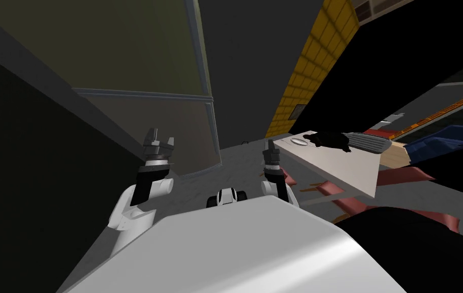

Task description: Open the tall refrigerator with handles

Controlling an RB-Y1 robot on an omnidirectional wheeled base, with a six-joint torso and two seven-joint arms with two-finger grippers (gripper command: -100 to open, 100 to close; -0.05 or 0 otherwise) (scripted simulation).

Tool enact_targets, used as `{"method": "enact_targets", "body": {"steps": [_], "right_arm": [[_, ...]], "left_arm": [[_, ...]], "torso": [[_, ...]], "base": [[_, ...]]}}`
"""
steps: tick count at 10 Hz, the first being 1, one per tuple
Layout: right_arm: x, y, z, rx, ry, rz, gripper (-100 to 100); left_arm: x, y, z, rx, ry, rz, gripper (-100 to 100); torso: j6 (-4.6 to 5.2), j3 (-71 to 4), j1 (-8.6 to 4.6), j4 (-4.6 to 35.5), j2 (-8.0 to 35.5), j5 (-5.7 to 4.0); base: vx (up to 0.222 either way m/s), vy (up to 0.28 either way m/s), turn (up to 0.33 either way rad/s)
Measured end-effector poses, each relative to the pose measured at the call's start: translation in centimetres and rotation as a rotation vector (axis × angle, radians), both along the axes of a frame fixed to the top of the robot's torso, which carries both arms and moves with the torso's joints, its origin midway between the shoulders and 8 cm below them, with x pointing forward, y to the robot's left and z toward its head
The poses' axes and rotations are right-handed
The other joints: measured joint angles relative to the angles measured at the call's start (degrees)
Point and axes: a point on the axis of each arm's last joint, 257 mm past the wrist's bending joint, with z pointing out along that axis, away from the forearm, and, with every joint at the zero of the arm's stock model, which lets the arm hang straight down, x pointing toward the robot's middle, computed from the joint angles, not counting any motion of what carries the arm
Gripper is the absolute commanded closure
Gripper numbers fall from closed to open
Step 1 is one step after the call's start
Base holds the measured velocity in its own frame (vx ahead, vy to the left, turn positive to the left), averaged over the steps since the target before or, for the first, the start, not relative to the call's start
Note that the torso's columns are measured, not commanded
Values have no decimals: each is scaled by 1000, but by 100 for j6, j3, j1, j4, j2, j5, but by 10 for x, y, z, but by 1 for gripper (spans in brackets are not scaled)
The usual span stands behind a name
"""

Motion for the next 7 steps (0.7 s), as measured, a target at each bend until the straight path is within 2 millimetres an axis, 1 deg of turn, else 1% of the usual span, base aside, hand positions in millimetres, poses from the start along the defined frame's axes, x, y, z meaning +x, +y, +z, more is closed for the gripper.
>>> {"method": "enact_targets", "body": {"steps": [1,2,3,4,5,6,7], "right_arm": [[0,0,0,0,0,0,0],[0,0,0,0,0,0,0],[0,0,0,0,0,0,0],[0,0,0,0,0,0,0],[0,0,0,0,0,0,0],[0,0,0,0,0,0,0],[0,0,0,0,0,0,0]], "left_arm": [[6,6,9,10,0,14,-100],[11,12,9,8,13,26,-100],[15,19,19,17,10,43,-100],[18,25,20,14,23,57,-100],[21,31,29,19,21,77,-100],[24,38,31,14,33,93,-100],[28,50,39,15,36,119,-100]], "torso": [[6,0,-5,0,2,-1],[-1,0,2,-1,-1,1],[6,-2,0,-1,-2,0],[-1,-1,5,-1,-2,2],[6,-1,-4,0,-1,0],[-1,-1,3,-1,-1,1],[7,-1,1,0,-1,1]], "base": [[-38,-40,-127],[-35,-47,-256],[-30,-36,-135],[-32,-55,-249],[-29,-40,-125],[-30,-43,-311],[-27,-34,-136]]}}
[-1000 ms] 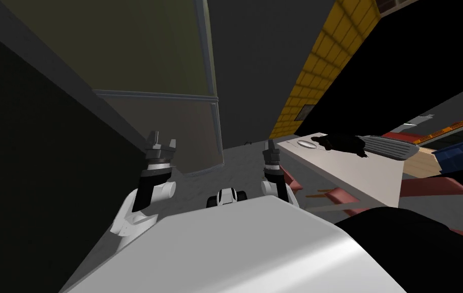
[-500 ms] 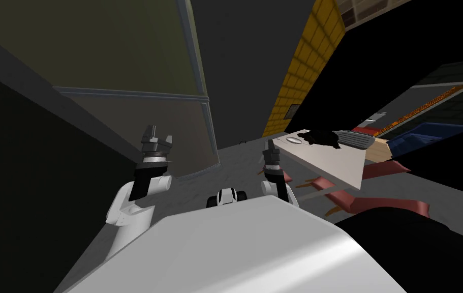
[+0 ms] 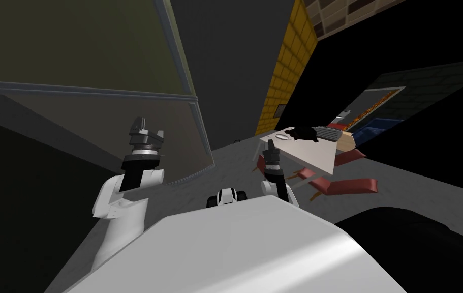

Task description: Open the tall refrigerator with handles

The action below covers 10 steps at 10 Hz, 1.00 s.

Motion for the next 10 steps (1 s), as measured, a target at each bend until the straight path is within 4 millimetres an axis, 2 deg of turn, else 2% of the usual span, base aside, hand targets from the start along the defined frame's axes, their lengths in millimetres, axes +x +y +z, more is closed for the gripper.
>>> {"method": "enact_targets", "body": {"steps": [3,4,6,7,8,10], "right_arm": [[0,0,0,0,0,0,0],[0,0,0,0,0,0,0],[0,0,0,0,0,0,0],[0,0,0,0,0,0,0],[0,0,0,0,0,0,0],[0,0,0,0,0,0,0]], "left_arm": [[11,26,17,-19,10,60,-100],[12,40,31,-22,0,86,-100],[14,63,41,-46,3,135,-100],[15,68,46,-58,3,151,-100],[16,71,46,-66,12,162,-100],[14,89,59,-91,7,207,-100]], "torso": [[-7,0,-1,0,-2,-1],[0,-1,-3,0,-1,-1],[-2,-1,-1,0,-1,0],[-7,-1,1,-1,-2,0],[-9,0,8,0,-1,2],[-6,1,-2,0,0,-1]], "base": [[-22,-51,-219],[-18,-36,-165],[-8,-43,-196],[-1,-19,8],[-2,-38,-246],[0,-39,-221]]}}
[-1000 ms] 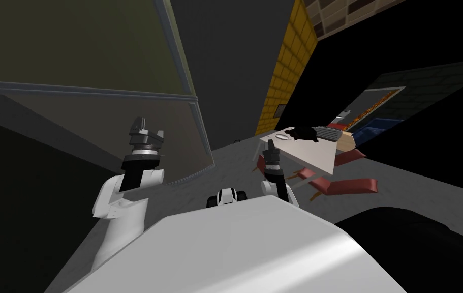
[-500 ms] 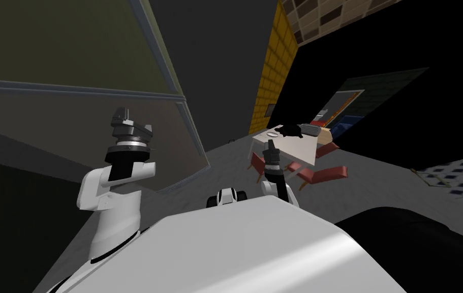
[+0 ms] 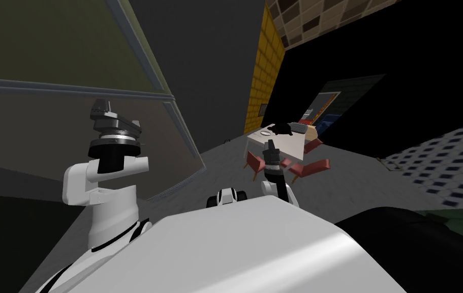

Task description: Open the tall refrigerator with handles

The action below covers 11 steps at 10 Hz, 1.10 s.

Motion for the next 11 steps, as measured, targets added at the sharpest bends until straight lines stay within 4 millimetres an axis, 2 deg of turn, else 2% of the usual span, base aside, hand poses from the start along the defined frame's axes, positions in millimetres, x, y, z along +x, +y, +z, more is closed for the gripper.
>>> {"method": "enact_targets", "body": {"steps": [3,4,5,7,10,11], "right_arm": [[0,0,0,0,0,0,0],[0,0,0,0,0,0,0],[0,0,0,0,0,0,0],[0,0,0,0,0,0,0],[0,0,0,0,0,0,0],[0,0,0,0,0,0,0]], "left_arm": [[-3,43,19,-54,-14,82,-100],[-4,52,23,-71,-16,100,-100],[-6,55,23,-81,-12,109,-100],[-15,74,32,-117,-23,153,-100],[-30,115,50,-188,-44,231,-100],[-33,124,50,-214,-45,251,-100]], "torso": [[5,-3,2,-1,-4,1],[-2,-1,6,-1,-2,2],[-3,3,11,1,4,4],[1,-1,-1,0,-1,0],[4,-2,0,0,-3,0],[-1,0,4,0,0,2]], "base": [[12,-33,-186],[7,-11,22],[12,-26,-230],[21,-23,-222],[31,-21,-162],[39,-19,-231]]}}
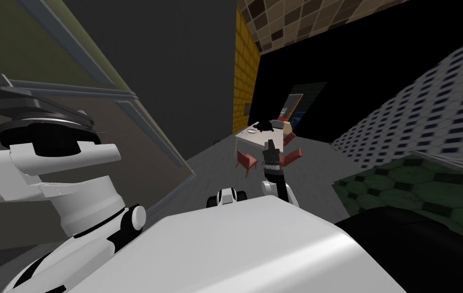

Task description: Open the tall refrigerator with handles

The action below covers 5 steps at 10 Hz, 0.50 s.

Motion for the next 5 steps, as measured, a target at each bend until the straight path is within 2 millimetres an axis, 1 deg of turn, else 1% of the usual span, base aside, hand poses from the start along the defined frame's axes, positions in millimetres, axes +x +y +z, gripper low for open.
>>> {"method": "enact_targets", "body": {"steps": [1,2,3,4,5], "right_arm": [[0,0,0,0,0,0,0],[0,0,0,0,0,0,0],[0,0,0,0,0,0,0],[0,0,0,0,0,0,0],[0,0,0,0,0,0,0]], "left_arm": [[-9,15,1,-30,-8,31,-100],[-11,24,2,-55,-11,48,-100],[-18,40,7,-84,-21,76,-100],[-21,48,7,-109,-24,93,-100],[-26,63,7,-143,-33,121,-100]], "torso": [[5,-1,-2,0,-1,-1],[1,0,1,1,1,0],[5,-1,-2,1,-1,-1],[0,0,-1,0,0,0],[6,-3,-3,-1,-5,-1]], "base": [[32,-7,-125],[38,-11,-236],[38,-4,-122],[51,-4,-225],[41,7,-120]]}}
